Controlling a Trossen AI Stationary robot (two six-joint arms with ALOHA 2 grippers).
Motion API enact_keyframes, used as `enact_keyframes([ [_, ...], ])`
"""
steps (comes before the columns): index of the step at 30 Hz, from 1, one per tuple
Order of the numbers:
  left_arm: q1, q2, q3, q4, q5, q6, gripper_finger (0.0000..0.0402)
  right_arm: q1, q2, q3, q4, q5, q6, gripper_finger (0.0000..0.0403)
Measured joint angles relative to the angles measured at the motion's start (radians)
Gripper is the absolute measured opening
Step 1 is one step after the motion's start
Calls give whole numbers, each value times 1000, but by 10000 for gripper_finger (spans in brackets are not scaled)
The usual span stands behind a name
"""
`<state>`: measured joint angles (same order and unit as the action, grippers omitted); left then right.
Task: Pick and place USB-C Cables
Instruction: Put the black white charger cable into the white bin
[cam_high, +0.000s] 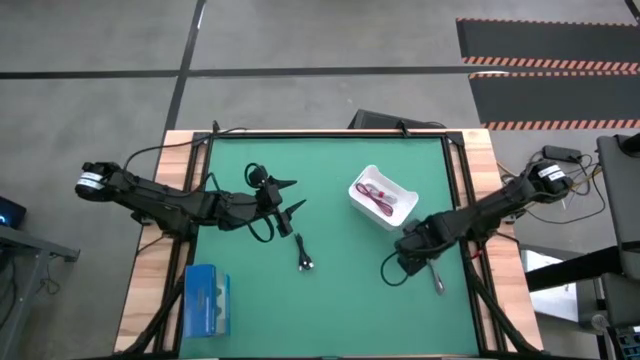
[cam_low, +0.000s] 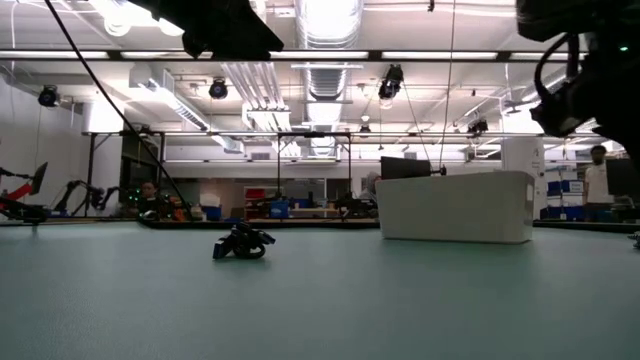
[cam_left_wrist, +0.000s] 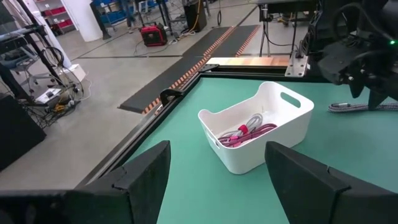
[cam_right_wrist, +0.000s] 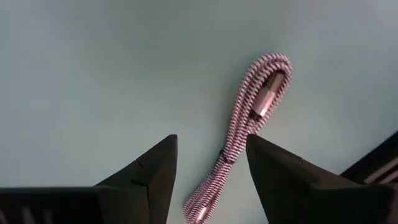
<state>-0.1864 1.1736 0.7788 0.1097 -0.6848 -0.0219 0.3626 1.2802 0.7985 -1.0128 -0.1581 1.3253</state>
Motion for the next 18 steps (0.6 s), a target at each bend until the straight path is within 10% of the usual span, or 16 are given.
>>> enact_keyframes([
  [18, 0, 0, 0, 0, -1, 0, 246, 80, 46, -47, 11, 2, 80, 183],
])
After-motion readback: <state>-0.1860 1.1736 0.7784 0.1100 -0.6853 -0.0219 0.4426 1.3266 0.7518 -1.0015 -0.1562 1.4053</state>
